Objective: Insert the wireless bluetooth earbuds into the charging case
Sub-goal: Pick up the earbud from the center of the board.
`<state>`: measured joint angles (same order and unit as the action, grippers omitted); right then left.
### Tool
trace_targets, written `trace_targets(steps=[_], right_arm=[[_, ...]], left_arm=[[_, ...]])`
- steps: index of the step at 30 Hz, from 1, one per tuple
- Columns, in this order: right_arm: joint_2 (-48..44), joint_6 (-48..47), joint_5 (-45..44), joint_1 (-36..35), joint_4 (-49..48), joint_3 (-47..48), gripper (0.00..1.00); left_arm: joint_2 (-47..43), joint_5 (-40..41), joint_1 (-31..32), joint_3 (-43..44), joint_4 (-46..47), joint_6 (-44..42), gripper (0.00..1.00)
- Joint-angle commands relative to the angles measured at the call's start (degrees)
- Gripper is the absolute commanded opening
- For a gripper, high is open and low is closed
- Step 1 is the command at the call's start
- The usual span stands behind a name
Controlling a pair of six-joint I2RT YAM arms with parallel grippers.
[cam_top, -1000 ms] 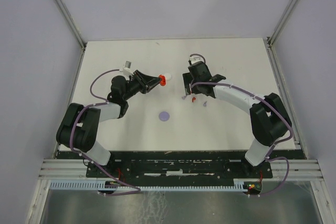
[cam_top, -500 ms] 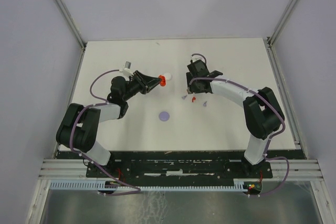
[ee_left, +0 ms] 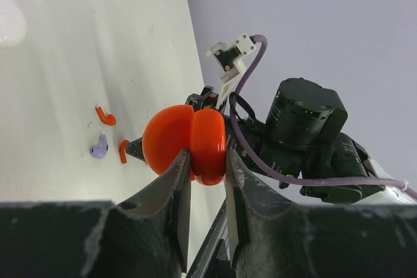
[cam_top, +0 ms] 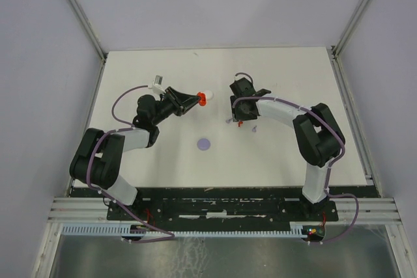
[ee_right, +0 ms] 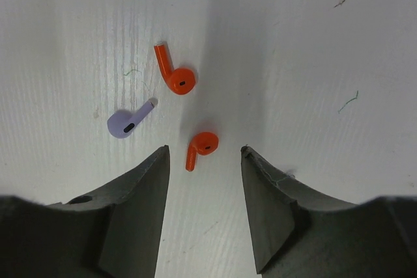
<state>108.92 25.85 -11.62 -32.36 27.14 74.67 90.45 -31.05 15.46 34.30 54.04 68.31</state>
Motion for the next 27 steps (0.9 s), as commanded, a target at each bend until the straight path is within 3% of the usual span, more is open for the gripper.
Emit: trace_targets(steps=[1,27], right_arm=[[0.7,1.1,1.0,0.2,-0.1,2.5,0.55],[3.5,2.8,4.1,1.4,-2.1,2.5,0.45]], left_arm=[[0.2,-1.4,-0.1,-0.2,4.2,1.4,0.03],[0.5,-1.3,-0.1,-0.2,4.3,1.3,0.03]])
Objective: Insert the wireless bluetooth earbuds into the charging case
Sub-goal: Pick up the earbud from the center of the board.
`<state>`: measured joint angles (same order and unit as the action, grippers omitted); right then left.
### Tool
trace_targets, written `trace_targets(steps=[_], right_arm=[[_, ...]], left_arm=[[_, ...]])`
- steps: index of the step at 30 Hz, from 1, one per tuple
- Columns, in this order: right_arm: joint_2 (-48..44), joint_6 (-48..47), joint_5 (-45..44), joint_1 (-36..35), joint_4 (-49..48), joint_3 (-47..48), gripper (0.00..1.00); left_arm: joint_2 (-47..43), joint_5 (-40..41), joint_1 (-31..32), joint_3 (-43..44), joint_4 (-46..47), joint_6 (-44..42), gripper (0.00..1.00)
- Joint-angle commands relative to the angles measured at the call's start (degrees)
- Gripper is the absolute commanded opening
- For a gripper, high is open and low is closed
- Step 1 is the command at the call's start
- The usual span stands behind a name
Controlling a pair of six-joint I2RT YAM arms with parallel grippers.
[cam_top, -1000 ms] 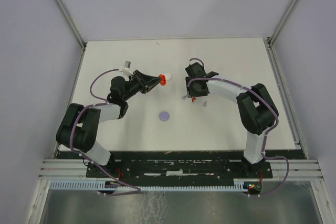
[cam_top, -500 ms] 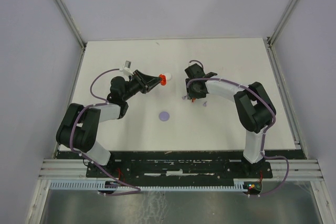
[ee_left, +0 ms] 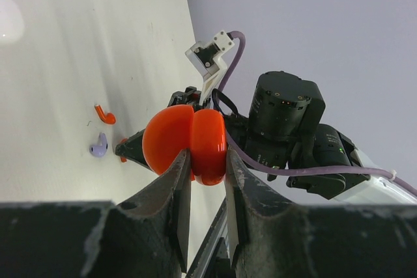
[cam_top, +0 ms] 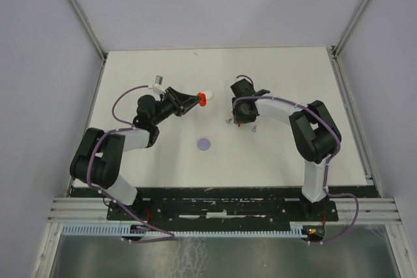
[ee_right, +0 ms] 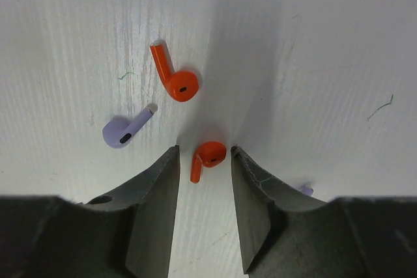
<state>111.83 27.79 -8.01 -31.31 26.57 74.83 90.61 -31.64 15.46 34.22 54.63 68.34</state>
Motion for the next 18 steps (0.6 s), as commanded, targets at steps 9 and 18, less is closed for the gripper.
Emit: trace_targets(steps=[9,18], right_arm=[[1.1,0.9,1.0,0.5,-1.4,2.4,0.41],[1.3,0.9,1.0,0.6,-0.9,2.6,0.32]], left_arm=[[0.4,-0.7,-0.1,-0.3,3.7,1.2,0.03],[0.3,-0.7,-0.1,-0.2,3.7,1.2,0.03]])
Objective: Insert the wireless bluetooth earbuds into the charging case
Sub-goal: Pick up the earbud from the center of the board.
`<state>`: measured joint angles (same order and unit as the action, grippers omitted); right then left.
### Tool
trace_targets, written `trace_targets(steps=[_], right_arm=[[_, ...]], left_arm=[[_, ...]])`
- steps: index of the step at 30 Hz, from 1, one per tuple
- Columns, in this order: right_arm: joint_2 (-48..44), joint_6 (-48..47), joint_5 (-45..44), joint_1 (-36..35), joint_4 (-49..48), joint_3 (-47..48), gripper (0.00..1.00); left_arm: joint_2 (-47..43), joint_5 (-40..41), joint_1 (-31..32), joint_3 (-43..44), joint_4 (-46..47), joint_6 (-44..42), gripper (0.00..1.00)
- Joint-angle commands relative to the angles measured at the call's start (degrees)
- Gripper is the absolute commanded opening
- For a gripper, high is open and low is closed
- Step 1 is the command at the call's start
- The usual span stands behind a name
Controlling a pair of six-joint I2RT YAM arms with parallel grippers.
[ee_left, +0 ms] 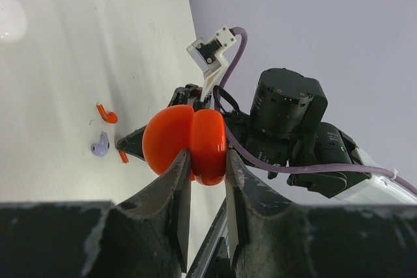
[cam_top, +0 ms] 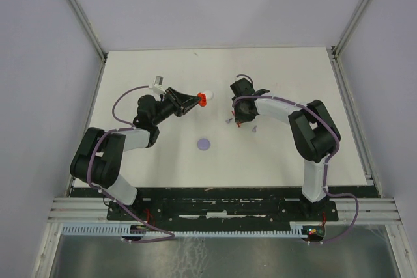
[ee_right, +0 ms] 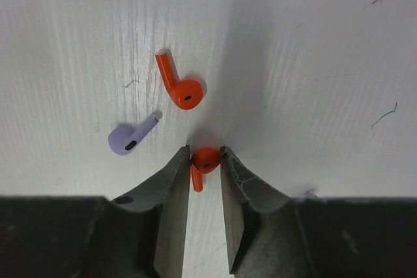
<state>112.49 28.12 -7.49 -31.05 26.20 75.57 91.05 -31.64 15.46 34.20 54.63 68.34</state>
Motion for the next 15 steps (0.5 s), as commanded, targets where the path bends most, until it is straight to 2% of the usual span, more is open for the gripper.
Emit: trace_targets(steps=[1,3,7,15], right_arm=[[0.7,0.5,0.5,0.3,-0.5,1.8,0.31],[0.7,0.4,0.5,0.3,-0.5,1.9,0.26],[0.5,0.3,0.4,0.4,-0.4,2.0,0.22],[-2.0,-0.4,-0.5,0.3,-3.0,0.3,0.19]], left_arm=[[-0.1,-0.7,-0.2,-0.3,3.7,1.2,0.03],[-0.1,-0.7,-0.1,-0.3,3.6,1.3,0.03],[0.0,-0.7,-0.1,-0.2,3.6,1.3,0.03],[0.1,-0.9,-0.2,-0.1,3.6,1.3,0.03]])
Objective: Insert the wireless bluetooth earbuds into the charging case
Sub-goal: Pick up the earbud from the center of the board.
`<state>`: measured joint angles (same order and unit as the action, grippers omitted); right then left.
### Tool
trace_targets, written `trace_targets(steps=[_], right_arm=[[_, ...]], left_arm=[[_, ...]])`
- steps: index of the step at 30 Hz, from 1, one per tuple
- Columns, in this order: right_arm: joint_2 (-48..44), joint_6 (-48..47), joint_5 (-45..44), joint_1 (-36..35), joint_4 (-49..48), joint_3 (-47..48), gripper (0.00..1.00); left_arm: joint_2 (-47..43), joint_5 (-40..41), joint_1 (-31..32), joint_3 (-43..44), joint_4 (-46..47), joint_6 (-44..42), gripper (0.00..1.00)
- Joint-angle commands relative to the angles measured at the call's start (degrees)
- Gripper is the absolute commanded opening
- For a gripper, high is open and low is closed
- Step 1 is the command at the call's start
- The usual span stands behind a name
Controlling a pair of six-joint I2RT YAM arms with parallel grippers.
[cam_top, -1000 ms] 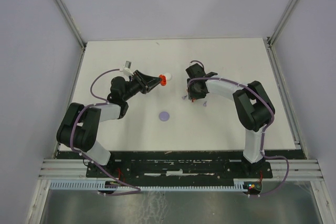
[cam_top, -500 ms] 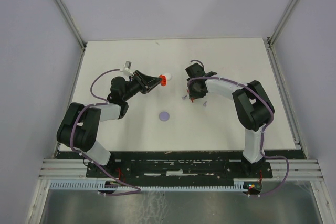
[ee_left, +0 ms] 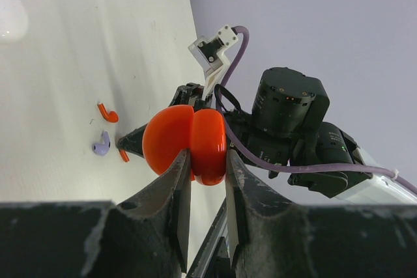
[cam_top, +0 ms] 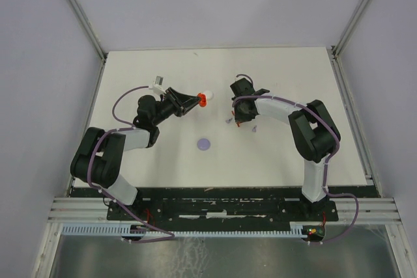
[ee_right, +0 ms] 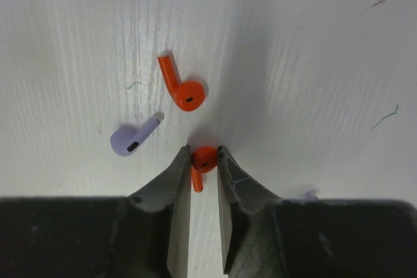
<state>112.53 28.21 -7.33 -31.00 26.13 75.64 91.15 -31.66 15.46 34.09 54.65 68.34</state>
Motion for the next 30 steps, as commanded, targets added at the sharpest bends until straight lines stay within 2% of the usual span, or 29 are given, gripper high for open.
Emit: trace_targets(steps=[1,15,30], right_arm=[[-3.0,-0.6,-0.9,0.3,-4.3,-0.7,0.19],[-19.2,-3.3,-2.8,0.3,-26.3,-14.7,0.14],[-28.0,-3.8,4.1,0.3,-47.3,-26.0,0.13]], left_arm=[[0.0,-0.9,-0.1,0.0,3.5,1.3,0.03],[0.9,-2.4,-0.1,0.5,4.6,2.4,0.03],[2.9,-4.5,-0.1,1.8,6.7,4.4,0.03]])
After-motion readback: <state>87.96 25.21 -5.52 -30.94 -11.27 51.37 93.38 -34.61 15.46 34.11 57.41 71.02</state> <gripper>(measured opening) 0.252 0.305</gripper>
